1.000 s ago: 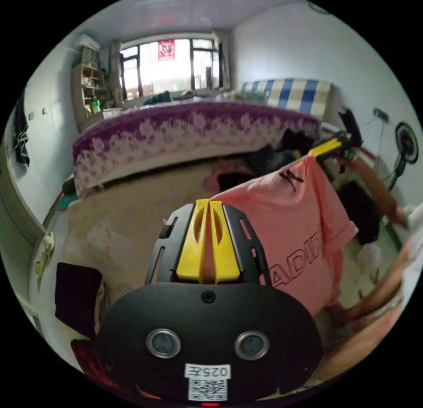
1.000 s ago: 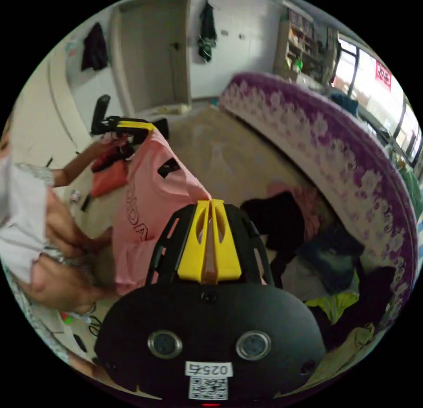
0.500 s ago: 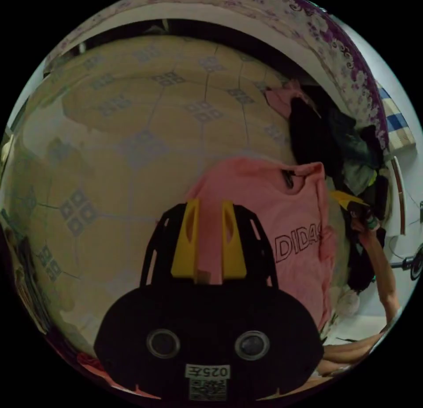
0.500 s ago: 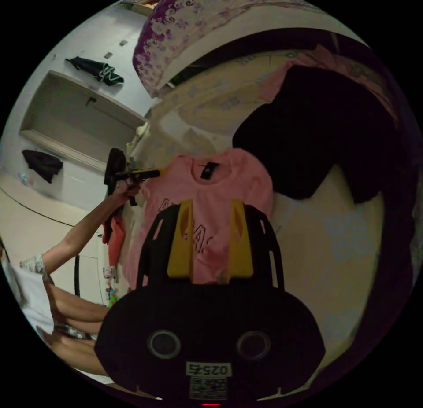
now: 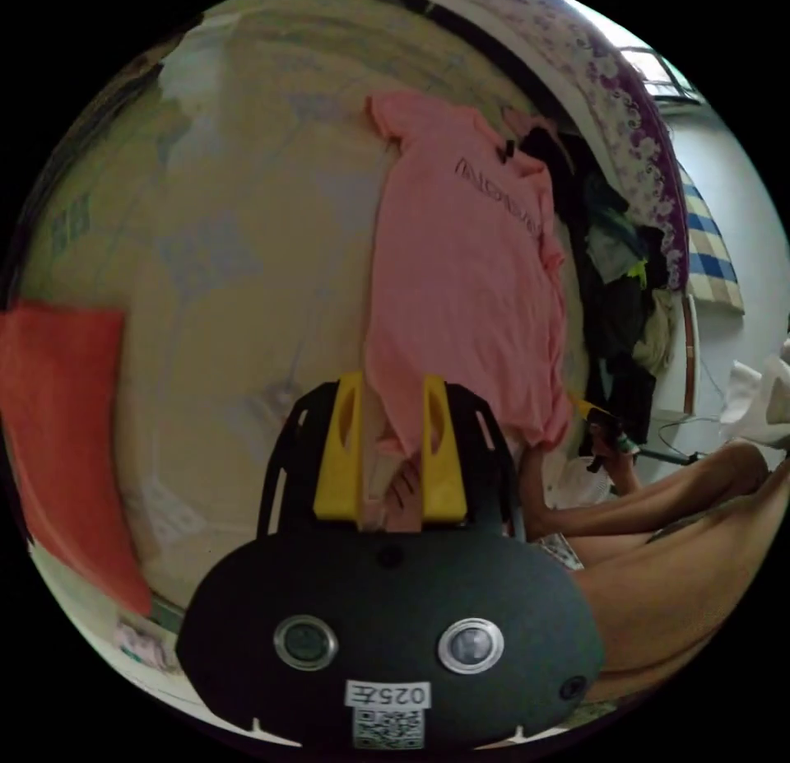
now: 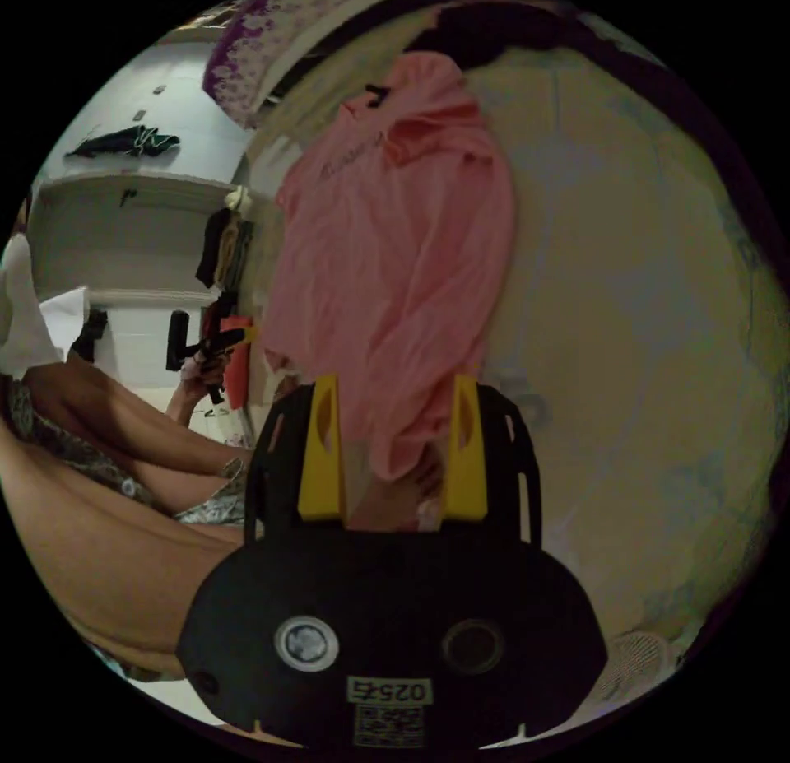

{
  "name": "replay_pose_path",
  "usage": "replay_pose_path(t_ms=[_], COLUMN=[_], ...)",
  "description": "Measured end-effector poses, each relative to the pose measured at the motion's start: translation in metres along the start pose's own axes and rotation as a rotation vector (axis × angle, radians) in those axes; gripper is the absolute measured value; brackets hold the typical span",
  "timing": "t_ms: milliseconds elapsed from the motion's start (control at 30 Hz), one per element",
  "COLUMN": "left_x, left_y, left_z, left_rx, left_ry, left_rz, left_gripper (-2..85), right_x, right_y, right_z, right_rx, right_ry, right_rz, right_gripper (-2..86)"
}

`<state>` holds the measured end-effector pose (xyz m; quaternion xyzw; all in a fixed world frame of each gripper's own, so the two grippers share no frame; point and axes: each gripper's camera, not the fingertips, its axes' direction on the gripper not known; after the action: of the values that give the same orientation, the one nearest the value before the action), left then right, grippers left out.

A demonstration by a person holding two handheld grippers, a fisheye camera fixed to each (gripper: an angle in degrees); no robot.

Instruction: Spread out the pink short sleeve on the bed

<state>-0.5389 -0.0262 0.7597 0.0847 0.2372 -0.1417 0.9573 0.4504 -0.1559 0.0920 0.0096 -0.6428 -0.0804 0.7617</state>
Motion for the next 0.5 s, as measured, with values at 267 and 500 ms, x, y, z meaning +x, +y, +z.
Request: replay_pose_path(t_ms=[267,500], left_x=[0.010,0.045], left_y=[-0.030,-0.095], left_z=[0.012,-0.035], left_rx=[0.075,-0.030], left_ry=[-0.063,-0.089], left_rz=[-0.029,0.050], left_gripper=[4.8,-0.8], right_x=[0.027,0.052], right_y=[0.033,0.032], right_z=[0.015,-0.055], right_rx=[-0.027,-0.116], right_ry=[0.195,-0.117], right_rz=[-0.008,-0.057], right_gripper=[11.4,1.1])
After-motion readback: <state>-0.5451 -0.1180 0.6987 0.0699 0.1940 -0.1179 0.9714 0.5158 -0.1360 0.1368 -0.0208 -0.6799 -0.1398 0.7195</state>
